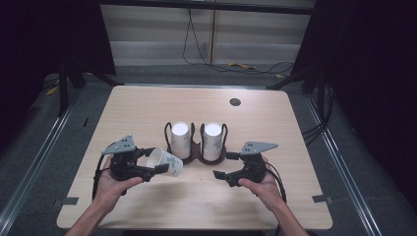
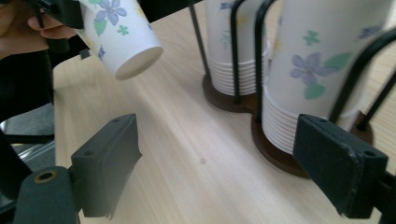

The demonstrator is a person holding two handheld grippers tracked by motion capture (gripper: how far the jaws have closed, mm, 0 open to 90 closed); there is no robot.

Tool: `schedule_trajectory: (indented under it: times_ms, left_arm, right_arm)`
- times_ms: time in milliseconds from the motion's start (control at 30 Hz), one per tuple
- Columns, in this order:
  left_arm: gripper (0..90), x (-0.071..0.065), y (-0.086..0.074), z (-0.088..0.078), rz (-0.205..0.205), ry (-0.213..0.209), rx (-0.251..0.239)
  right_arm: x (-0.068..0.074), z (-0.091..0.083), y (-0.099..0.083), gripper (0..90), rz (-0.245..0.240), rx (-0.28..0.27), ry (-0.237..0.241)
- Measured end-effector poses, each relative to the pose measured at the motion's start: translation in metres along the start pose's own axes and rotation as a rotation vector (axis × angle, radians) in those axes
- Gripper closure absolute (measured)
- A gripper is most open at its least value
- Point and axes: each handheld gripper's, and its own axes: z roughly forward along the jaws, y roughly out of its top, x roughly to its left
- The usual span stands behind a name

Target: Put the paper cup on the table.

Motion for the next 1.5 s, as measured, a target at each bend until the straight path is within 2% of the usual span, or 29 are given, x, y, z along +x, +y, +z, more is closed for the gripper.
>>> schedule_trajectory:
  times_ms: [233, 367, 567, 733, 833, 900, 1000, 1067, 1133, 1200, 1300, 1400, 1500]
  left_arm:
    - [24.8, 0.008, -0.001, -0.006, -0.016, 0.045, 0.021]
    - [24.8, 0.01, 0.001, -0.008, -0.004, 0.075, 0.041]
    - [24.8, 0.017, 0.001, -0.012, -0.036, 0.104, 0.02]
    - [24.9, 0.028, 0.003, -0.016, -0.049, 0.167, 0.038]
    - [24.8, 0.039, 0.008, -0.02, -0.076, 0.175, 0.061]
    - [24.8, 0.043, 0.01, -0.022, -0.066, 0.197, 0.065]
    - [24.8, 0.049, 0.01, -0.022, -0.074, 0.209, 0.082]
    - [24.8, 0.053, 0.01, -0.022, -0.08, 0.226, 0.097]
    - [24.8, 0.057, 0.009, -0.023, -0.083, 0.268, 0.111]
    - [24.8, 0.063, 0.008, -0.023, -0.106, 0.295, 0.12]
    - [24.6, 0.072, 0.007, -0.019, -0.111, 0.348, 0.169]
    - [24.6, 0.078, 0.01, -0.016, -0.101, 0.382, 0.219]
    - [24.3, 0.085, 0.015, -0.015, -0.118, 0.382, 0.265]
  right_arm:
    - [-0.005, -0.011, -0.01, 15.5, 0.027, 0.011, -0.059]
    - [-0.009, -0.017, -0.017, 15.5, 0.043, 0.024, -0.092]
    - [-0.014, -0.025, -0.023, 19.0, 0.073, 0.021, -0.135]
    - [-0.016, -0.026, -0.025, 17.7, 0.078, 0.009, -0.152]
    - [-0.017, -0.026, -0.025, 17.2, 0.078, 0.008, -0.158]
    - [-0.017, -0.025, -0.026, 17.1, 0.076, 0.008, -0.156]
    - [-0.017, -0.024, -0.027, 17.1, 0.073, 0.018, -0.145]
    - [-0.017, -0.022, -0.027, 17.1, 0.076, 0.023, -0.142]
    - [-0.016, -0.022, -0.027, 17.1, 0.073, 0.022, -0.14]
    - [-0.016, -0.021, -0.027, 17.1, 0.068, 0.024, -0.141]
    - [-0.016, -0.021, -0.027, 17.1, 0.071, 0.025, -0.14]
    - [-0.017, -0.02, -0.027, 17.2, 0.071, 0.029, -0.139]
    - [-0.018, -0.018, -0.028, 17.3, 0.074, 0.033, -0.129]
